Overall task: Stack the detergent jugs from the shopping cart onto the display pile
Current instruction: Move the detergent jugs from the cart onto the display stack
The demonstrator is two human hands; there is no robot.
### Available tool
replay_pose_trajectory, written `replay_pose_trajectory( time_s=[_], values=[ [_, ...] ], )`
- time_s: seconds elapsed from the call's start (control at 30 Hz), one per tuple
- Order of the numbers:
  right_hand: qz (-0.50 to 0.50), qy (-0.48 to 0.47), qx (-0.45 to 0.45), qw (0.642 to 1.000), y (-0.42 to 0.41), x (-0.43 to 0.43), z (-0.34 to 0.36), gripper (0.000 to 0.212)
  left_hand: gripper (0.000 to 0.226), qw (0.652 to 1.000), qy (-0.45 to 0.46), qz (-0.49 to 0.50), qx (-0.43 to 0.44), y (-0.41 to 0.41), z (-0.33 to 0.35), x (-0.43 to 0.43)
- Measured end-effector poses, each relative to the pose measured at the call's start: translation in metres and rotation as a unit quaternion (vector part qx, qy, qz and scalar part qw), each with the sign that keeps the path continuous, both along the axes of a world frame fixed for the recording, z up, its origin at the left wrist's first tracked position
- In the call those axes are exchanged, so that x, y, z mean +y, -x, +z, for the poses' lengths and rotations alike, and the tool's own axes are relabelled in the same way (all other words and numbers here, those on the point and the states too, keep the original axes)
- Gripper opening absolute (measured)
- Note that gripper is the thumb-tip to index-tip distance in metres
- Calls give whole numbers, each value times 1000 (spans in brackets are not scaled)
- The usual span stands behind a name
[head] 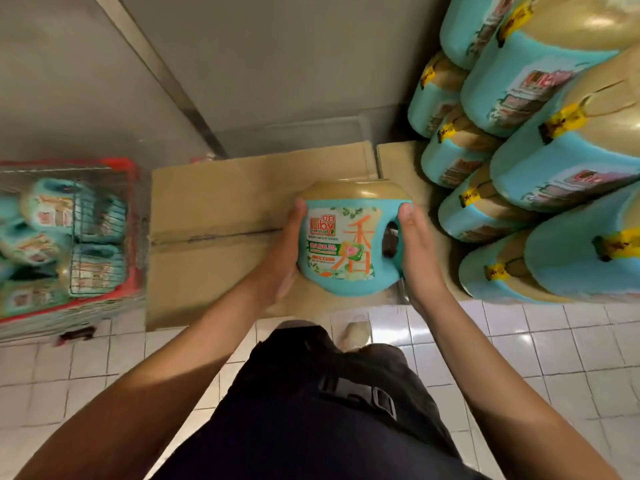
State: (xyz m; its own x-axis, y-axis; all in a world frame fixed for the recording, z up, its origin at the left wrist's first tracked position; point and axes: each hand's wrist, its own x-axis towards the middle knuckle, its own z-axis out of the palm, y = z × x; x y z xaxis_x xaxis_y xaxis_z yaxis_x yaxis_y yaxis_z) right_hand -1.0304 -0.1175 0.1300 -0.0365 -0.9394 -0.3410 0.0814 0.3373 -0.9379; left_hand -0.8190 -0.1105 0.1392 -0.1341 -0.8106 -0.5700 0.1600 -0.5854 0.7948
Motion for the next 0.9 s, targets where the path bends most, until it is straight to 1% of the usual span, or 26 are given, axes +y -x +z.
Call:
replay_pose_trajectory(
  time_s=[0.1,0.13,0.2,0.27,0.33,0.4,0.53,0.6,0.8,0.9],
  values=[
    [86,50,13,995,10,-20,-4,62,65,998,17,61,-2,2,-2,0],
    [107,61,3,992,12,-25,-6,64,65,996,23,85,5,3,-4,0],
    [132,74,-22,988,17,-30,-6,77,68,992,34,117,16,6,-7,0],
    [155,81,-21,984,21,-29,-6,82,63,992,48,114,10,9,-13,2],
    [170,79,-21,982,27,-25,-14,77,61,992,61,108,-6,9,-20,6],
    [159,66,-16,985,36,-20,-22,74,68,992,73,101,-23,9,-30,10],
    [147,63,-8,987,53,-14,-29,71,65,993,105,39,-47,9,-47,15],
    [138,60,-7,989,55,-8,-30,68,67,993,108,28,-47,7,-50,15],
    [66,57,-13,996,29,25,-38,60,63,990,117,-32,-70,-12,-55,8],
    [67,65,18,995,22,33,-39,63,75,989,123,-54,-61,-16,-53,10]
  ],
)
